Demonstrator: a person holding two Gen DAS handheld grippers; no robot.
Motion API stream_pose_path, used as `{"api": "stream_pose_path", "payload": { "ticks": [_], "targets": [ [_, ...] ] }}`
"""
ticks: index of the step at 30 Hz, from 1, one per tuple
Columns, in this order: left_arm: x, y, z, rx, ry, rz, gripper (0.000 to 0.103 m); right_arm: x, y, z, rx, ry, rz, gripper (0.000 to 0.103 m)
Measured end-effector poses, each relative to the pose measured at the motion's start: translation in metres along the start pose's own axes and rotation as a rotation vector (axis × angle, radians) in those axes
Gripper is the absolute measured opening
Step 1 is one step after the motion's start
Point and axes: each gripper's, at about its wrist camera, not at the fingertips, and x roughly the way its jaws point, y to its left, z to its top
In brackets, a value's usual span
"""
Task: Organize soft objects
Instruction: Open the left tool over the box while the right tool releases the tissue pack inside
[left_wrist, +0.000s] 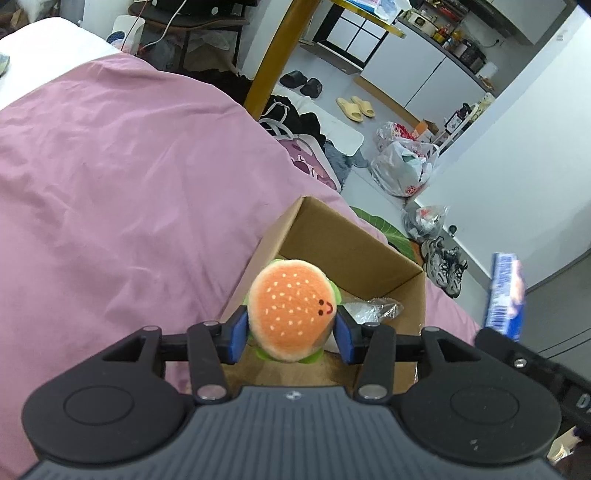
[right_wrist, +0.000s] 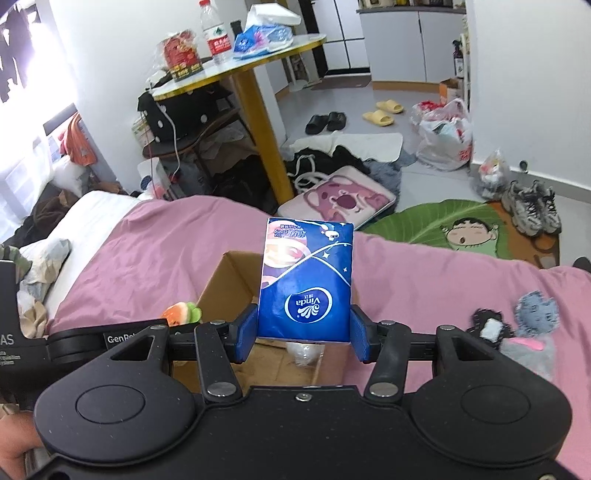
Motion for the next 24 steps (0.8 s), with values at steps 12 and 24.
{"api": "stream_pose_path", "payload": {
  "ticks": [12, 24],
  "targets": [
    [-0.006, 0.002, 0.002, -0.016, 0.032, 0.025, 0.057, 0.022, 0.016, -0.004, 0.014, 0.075, 0.049, 0.050],
    [-0.048, -0.003, 0.011, 0.043, -0.039, 0.090, 0.059, 0.023, 0.026, -0.005, 0.028, 0.103, 0.103, 0.072]
  ]
}}
